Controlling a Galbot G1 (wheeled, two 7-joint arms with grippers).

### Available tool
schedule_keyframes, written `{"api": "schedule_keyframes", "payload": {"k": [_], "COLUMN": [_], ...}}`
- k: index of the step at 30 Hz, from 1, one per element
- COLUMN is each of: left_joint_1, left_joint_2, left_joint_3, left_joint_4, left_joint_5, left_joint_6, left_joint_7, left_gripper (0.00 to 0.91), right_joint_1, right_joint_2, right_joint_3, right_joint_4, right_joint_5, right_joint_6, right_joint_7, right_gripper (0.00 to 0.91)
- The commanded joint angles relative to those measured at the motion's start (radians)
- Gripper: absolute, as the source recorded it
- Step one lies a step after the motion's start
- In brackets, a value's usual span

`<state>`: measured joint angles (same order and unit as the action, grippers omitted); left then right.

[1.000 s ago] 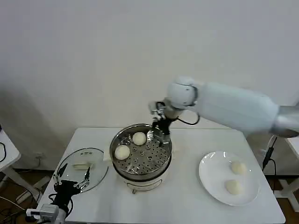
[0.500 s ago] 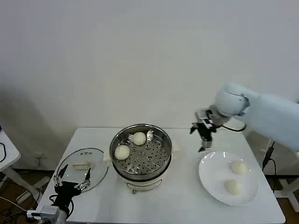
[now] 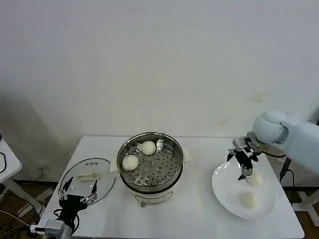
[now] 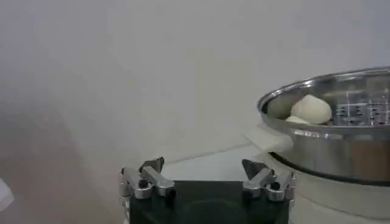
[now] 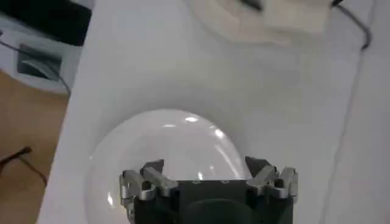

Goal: Take steamed baozi put them in steamer then cover it.

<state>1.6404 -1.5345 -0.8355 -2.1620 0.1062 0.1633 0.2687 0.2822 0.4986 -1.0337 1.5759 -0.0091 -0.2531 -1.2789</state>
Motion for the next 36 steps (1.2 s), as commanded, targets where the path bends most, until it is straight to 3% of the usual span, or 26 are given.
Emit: {"api": "schedule_keyframes", "payload": {"k": [1,8,26,36], "left_joint_1": [0.000,-0.004,-0.019,-0.026], "left_joint_2": [0.000,0.000,0.002,-0.001], "left_joint_3": [0.000,-0.001,-0.001,0.016], "left_joint_4": [0.005,0.018,0.038,0.042], "left_joint_5": [0.002,0.005,0.013,0.020], "left_joint_6": [0.000,-0.001,0.001,0.002], "left_joint_7": [-0.001,-0.001,0.002,0.005], "left_gripper": [0.907,0.907,0.907,0.907], "right_joint_1": [-0.160,-0.239,-0.353,-0.365], "right_joint_2": [-0.018,0.004,0.031,0.001], "right_joint_3": [0.112,0.142,0.214,0.226], "right_joint_4": [-0.048,-0.091,-0.140,-0.133], "right_joint_5": [-0.084,-0.141,-0.215,-0.237], "right_joint_6": [0.037,0.065,0.086,0.100], "right_joint_7": [-0.031,-0.048,-0.028,-0.030], "right_gripper": [0.907,0.907,0.907,0.907]}}
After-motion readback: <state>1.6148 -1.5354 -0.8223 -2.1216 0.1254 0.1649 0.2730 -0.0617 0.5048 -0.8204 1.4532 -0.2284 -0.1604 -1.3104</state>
